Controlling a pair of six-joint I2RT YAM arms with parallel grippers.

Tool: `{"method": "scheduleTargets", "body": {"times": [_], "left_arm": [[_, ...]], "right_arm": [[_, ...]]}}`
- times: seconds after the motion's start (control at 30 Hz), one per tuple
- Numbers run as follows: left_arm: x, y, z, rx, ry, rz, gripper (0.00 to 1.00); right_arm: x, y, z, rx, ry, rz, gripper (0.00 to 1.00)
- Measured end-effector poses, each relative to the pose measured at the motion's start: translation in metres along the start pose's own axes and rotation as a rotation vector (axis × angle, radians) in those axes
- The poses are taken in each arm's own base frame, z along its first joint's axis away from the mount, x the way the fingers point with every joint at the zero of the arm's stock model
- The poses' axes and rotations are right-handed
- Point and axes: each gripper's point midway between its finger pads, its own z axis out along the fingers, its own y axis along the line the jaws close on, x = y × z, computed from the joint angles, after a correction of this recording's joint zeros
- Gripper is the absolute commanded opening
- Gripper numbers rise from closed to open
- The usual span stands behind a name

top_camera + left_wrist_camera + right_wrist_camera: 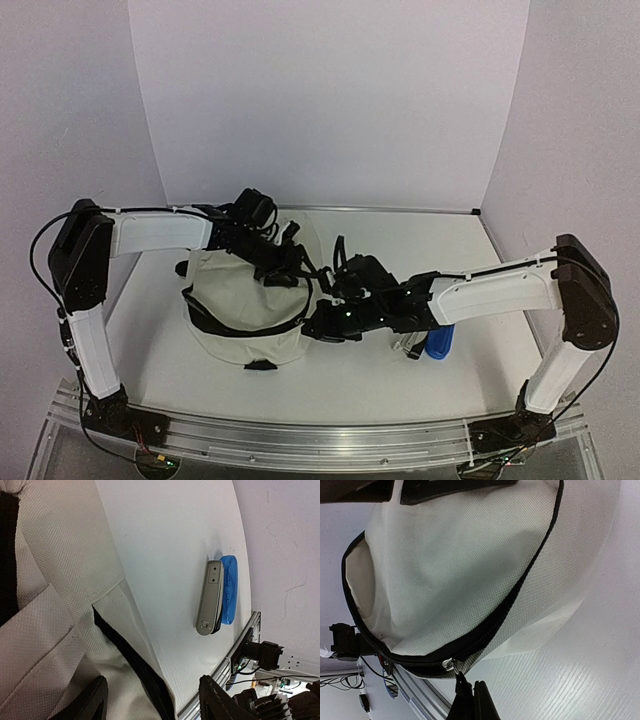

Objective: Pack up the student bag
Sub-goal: Zip the student bag at the center of the board.

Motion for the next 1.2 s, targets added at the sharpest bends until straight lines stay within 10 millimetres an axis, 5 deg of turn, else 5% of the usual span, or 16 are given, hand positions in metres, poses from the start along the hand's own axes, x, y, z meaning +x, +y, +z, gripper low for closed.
{"method": "scheduleTargets", "body": {"times": [0.17, 0.63, 0.97, 1.2], "left_arm": [[0.001, 0.000, 0.015, 0.040, 0.034, -0.091, 0.52], [0.003, 0.002, 0.033, 0.058, 0.064, -0.184, 0.01], [-0.010, -0.003, 0.038, 0.090, 0.017, -0.195, 0.00], [-0.045, -0.014, 0.057, 0.151, -0.059, -0.184, 0.00]], "right_arm": [[0.000, 0.000, 0.000, -0.001, -0.002, 0.000, 0.00], [0.000, -0.001, 0.000, 0.000, -0.003, 0.000, 0.00], [-0.009, 0.006, -0.010, -0.011, -0.042, -0.006, 0.00], [-0.019, 0.008, -0.019, 0.000, -0.091, -0.021, 0.00]]}}
